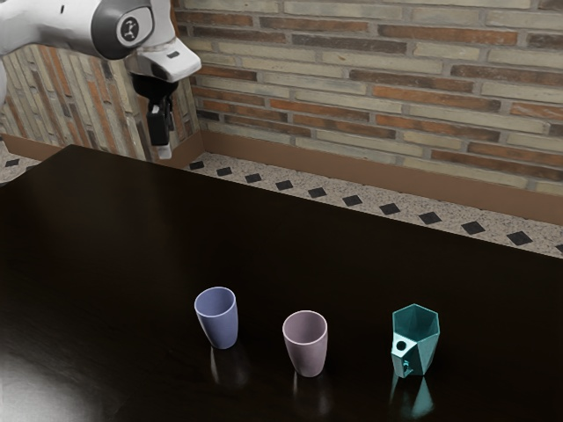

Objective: Place the left cup onto the right cup

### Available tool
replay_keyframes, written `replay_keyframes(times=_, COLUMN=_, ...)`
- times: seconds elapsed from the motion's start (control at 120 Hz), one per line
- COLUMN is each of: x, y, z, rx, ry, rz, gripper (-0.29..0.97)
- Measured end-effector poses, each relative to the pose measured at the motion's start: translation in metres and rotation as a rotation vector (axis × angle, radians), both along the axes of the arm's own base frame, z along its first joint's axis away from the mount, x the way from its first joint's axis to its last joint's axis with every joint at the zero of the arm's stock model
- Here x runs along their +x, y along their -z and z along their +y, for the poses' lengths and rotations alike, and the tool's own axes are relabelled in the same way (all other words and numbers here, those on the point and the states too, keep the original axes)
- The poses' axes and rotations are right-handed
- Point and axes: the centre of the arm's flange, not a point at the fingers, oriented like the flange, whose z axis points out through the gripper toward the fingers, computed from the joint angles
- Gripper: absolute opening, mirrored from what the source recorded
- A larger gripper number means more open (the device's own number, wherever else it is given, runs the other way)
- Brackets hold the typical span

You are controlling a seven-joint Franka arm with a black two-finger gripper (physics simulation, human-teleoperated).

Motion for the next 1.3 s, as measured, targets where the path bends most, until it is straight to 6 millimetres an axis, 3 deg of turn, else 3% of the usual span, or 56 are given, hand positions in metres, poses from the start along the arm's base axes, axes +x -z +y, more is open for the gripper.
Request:
replay_keyframes(times=0.125, x=0.007, y=0.014, z=-0.012, rx=-0.003, ry=0.005, rz=0.016, gripper=0.68)
replay_keyframes(times=0.292, x=0.026, y=0.075, z=-0.041, rx=0.005, ry=0.04, rz=0.06, gripper=0.68)
replay_keyframes(times=0.392, x=0.026, y=0.113, z=-0.05, rx=0.005, ry=0.056, rz=0.063, gripper=0.68)
replay_keyframes(times=0.55, x=0.014, y=0.153, z=-0.08, rx=0.005, ry=0.099, rz=0.067, gripper=0.68)
replay_keyframes(times=0.817, x=-0.01, y=0.201, z=-0.103, rx=0.032, ry=0.125, rz=0.093, gripper=0.68)
replay_keyframes(times=1.3, x=-0.045, y=0.264, z=-0.105, rx=0.039, ry=0.086, rz=0.132, gripper=0.68)
